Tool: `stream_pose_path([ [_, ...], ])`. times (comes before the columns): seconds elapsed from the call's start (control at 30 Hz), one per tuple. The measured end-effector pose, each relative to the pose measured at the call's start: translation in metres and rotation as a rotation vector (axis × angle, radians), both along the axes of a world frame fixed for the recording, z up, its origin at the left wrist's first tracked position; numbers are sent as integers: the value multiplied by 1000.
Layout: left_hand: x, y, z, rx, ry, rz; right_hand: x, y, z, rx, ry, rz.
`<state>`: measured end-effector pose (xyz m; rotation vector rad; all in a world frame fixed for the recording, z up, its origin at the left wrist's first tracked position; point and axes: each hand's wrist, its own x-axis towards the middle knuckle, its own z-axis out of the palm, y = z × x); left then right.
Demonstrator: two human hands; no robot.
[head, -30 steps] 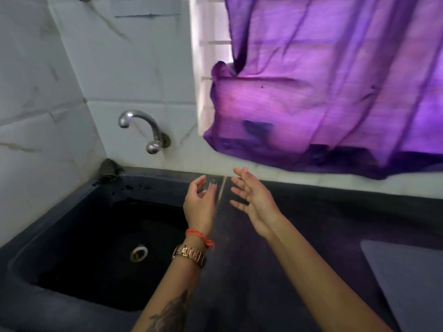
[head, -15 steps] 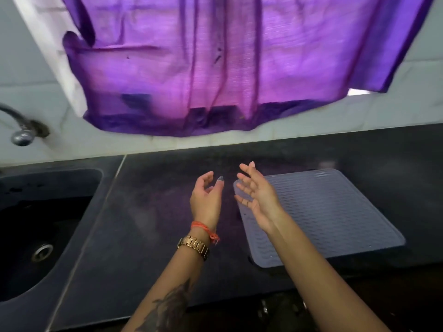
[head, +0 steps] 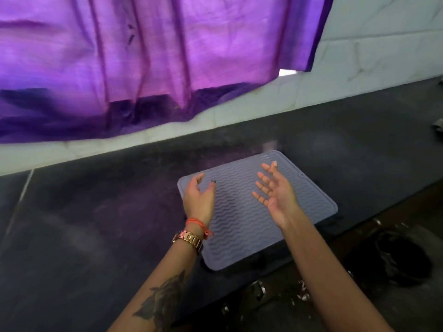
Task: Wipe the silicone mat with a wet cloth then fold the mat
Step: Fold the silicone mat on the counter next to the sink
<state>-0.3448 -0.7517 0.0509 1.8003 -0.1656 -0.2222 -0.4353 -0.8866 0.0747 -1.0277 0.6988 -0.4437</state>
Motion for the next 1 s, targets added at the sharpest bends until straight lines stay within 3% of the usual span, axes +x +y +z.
stream_pose_path([
  [0.2,14,0,-19,155,2,85,-5,-54,-20,39,71,-121],
  [0.37,28,8,-31,259,145,172,3,-107,-39,-78,254,-134],
  [0.47,27,9,-39,238,253,190,1,-141,-55,-351,493,-180],
  [0.57,28,6,-43,250,291,213,-2,-166,-70,-740,928,-86],
  [0.63,30,3,-43,253,317,224,0,-172,-76,-871,1055,-22],
  [0.87,32,5,-47,333,322,253,16,-188,-70,-947,1253,92],
  [1.0,31,4,-49,368,303,252,19,-186,-64,-988,1194,183],
])
